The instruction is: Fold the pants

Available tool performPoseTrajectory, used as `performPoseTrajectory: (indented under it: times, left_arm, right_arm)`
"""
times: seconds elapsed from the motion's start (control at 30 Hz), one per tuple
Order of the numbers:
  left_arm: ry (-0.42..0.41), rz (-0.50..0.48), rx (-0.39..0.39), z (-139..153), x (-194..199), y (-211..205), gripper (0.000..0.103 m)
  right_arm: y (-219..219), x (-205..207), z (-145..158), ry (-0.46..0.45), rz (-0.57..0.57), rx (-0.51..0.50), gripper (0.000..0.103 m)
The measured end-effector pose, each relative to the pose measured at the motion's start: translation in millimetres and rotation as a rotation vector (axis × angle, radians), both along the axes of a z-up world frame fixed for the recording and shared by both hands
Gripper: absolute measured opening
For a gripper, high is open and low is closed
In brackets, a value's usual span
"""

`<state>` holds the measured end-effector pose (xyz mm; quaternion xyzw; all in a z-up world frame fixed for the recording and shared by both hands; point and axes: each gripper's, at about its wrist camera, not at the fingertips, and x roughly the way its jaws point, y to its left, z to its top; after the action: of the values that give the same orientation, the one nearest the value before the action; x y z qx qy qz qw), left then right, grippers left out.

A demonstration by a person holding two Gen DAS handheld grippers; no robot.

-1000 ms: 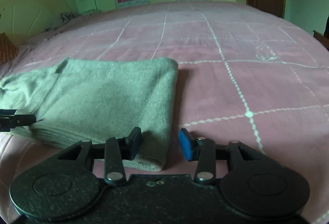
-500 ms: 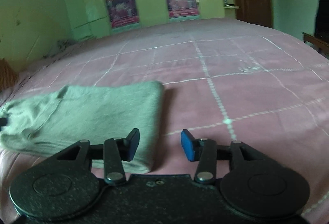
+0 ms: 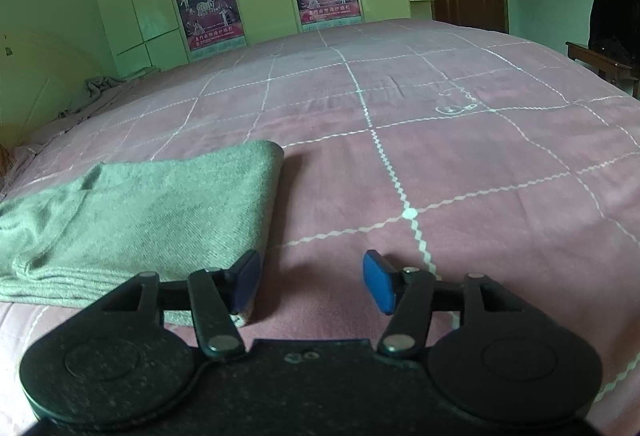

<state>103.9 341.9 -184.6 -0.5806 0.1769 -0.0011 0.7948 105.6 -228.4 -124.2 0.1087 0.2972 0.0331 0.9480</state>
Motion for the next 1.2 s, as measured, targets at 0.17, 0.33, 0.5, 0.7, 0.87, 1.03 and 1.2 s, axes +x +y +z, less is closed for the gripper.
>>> performPoseTrajectory:
  times: [0.17,0.33,0.5,0.7,0.87,1.03,1.2]
  left_arm:
    - [-0.084,-0.077,0.081,-6.6,39.5,-10.7,0.081]
    - [-0.14,0.001,0.038,-15.5,25.0,-13.5,0.017]
    - [-0.047,-0.032,0.113,-26.0,12.3,-11.6,0.017]
    - [0.018,-0.053,0.112,-14.0,34.2,-15.2,0.024]
    - [0.211,-0.081,0.482,41.5,45.9,-43.9,0.021]
    - [0.07,-0.084,0.641,114.7,63.0,-90.3,0.019]
    - [-0.034,-0.199,0.788,178.9,100.9,-155.3,0.019]
  right_arm:
    - [4.6,1.5,-1.8,-0.004,-0.013,-0.025,0.06]
    - [4.8,2.3,-4.9,-0.007,-0.014,-0.042,0.06]
    - [1.4,2.2,-2.4,-0.008,0.001,-0.049,0.06]
    - [-10.0,9.4,3.9,-0.029,0.0,-0.041,0.061]
    - [-52.8,18.4,12.8,-0.057,-0.081,-0.024,0.061]
    - [-98.7,32.5,10.3,-0.023,-0.203,-0.141,0.061]
    - [-142.0,26.6,-3.8,-0.011,-0.299,-0.056,0.063]
